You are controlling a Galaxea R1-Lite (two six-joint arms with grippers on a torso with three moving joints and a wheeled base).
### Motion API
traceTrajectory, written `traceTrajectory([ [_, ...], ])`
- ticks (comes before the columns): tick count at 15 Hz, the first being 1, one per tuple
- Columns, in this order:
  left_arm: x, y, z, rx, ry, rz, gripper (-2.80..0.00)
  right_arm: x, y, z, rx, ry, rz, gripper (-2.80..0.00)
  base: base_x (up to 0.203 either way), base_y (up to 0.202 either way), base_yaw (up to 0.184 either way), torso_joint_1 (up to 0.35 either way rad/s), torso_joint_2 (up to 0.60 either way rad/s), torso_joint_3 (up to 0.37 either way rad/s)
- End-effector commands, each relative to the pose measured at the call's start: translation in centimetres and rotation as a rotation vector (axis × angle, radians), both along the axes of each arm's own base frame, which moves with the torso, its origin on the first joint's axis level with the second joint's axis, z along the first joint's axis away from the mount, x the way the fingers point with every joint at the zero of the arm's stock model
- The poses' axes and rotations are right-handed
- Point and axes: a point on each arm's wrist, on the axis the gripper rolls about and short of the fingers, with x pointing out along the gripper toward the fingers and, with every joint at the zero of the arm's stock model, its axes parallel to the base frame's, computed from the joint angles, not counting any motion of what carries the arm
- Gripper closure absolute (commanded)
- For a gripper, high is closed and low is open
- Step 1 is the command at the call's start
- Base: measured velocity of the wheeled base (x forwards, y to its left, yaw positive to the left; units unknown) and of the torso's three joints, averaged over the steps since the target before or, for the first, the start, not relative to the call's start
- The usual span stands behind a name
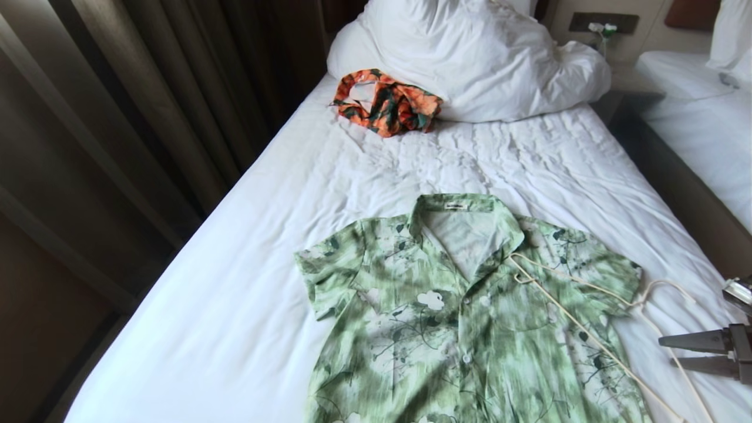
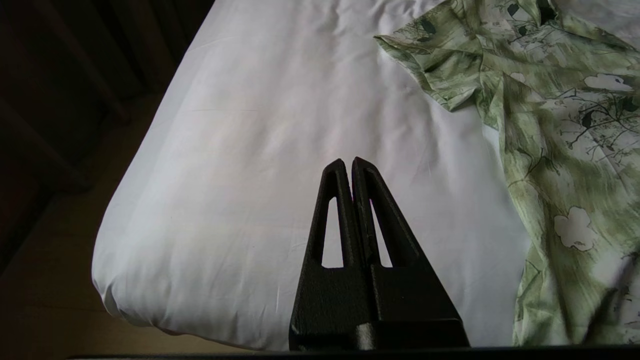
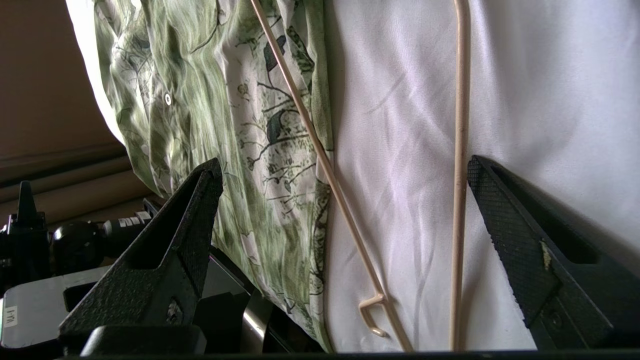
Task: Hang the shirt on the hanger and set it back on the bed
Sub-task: Lift the shirt and hanger
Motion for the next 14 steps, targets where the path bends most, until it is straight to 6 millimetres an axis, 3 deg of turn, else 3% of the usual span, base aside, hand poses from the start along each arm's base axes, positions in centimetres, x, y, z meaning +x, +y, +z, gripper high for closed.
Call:
traceTrajectory([
  [1, 0.0, 0.0, 0.0, 0.0, 0.003, 0.002, 0.0, 0.1, -0.2, -1.2, 0.026, 0.023, 0.006, -2.8, 0.0, 0.0, 0.0, 0.0, 0.0, 0.0],
  [5, 0.0, 0.0, 0.0, 0.0, 0.002, 0.0, 0.0, 0.5, -0.3, -3.2, 0.073, 0.003, 0.04, -2.8, 0.0, 0.0, 0.0, 0.0, 0.0, 0.0],
  [14, 0.0, 0.0, 0.0, 0.001, 0.001, 0.001, 0.0, 1.9, 0.8, -1.7, 0.038, -0.123, 0.105, -2.8, 0.0, 0.0, 0.0, 0.0, 0.0, 0.0],
])
